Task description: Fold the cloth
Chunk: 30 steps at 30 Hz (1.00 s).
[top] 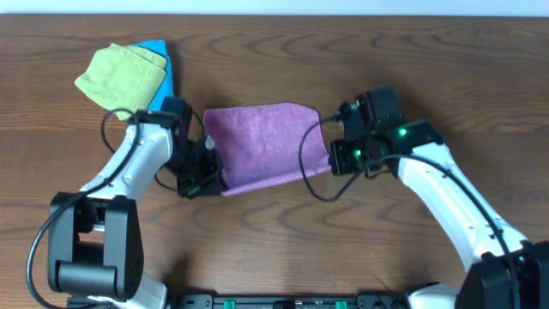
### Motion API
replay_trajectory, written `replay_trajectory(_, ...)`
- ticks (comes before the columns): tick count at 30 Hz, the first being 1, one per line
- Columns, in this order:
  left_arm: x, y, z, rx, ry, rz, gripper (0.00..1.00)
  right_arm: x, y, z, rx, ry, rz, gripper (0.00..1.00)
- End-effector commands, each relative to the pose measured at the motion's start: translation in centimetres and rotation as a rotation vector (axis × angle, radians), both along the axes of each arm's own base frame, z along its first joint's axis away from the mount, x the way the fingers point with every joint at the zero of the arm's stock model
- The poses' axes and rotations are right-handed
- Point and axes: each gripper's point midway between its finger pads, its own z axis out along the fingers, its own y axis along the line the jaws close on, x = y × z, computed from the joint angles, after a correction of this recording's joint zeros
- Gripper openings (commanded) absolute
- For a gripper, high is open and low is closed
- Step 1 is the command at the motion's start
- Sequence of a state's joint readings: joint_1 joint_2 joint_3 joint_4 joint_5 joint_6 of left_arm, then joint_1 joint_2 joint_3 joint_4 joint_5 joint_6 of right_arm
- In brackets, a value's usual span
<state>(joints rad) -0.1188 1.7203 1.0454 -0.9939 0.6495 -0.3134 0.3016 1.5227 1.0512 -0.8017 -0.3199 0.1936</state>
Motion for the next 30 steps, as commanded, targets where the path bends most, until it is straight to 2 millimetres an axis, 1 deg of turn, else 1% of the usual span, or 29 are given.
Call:
replay_trajectory(1,-2.9,2.9,-2.9,0.121,0.069,-0.013,0.06,-0.6,-3.9,-2.0,-0.169,-0.002,-0.104,0.01)
replay_trajectory(5,-5.0,2.7,-4.1,0.103,0.117,-0.011,0.06,-3.0,-3.7,-3.7,-0.183,0.064,-0.111,0.01)
replay_trajectory(7,-6.1,2.8,-4.6,0.104,0.142,-0.016,0.06,-4.6,-3.4,-4.8,-0.191,0.104,-0.115,0.01)
replay_trajectory(9,-6.8,2.9,-4.8,0.105,0.158,-0.02,0.06,-5.6,-3.1,-5.3,-0.198,0.123,-0.107,0.01)
replay_trajectory(13,-7.7,3.0,-5.1,0.103,0.172,-0.043,0.06,-7.3,-2.9,-5.7,-0.217,0.151,-0.111,0.01)
replay_trajectory(17,-8.5,3.1,-4.8,0.099,0.191,-0.07,0.06,-8.6,-3.4,-5.2,-0.251,0.167,-0.117,0.01)
replay_trajectory(19,-9.1,3.6,-4.5,0.122,0.206,-0.084,0.06,-8.6,-3.5,-4.6,-0.252,0.149,-0.126,0.01)
replay_trajectory(22,-9.3,4.1,-3.8,0.152,0.187,-0.092,0.06,-7.7,-3.5,-3.5,-0.238,0.079,-0.141,0.01)
replay_trajectory(26,-8.4,4.1,-2.2,0.167,0.111,-0.03,0.06,-6.0,-3.0,-2.1,-0.195,-0.022,-0.153,0.01)
replay_trajectory(30,-7.7,4.2,-1.0,0.193,0.055,0.048,0.06,-4.2,-2.2,-1.5,-0.157,-0.095,-0.161,0.01)
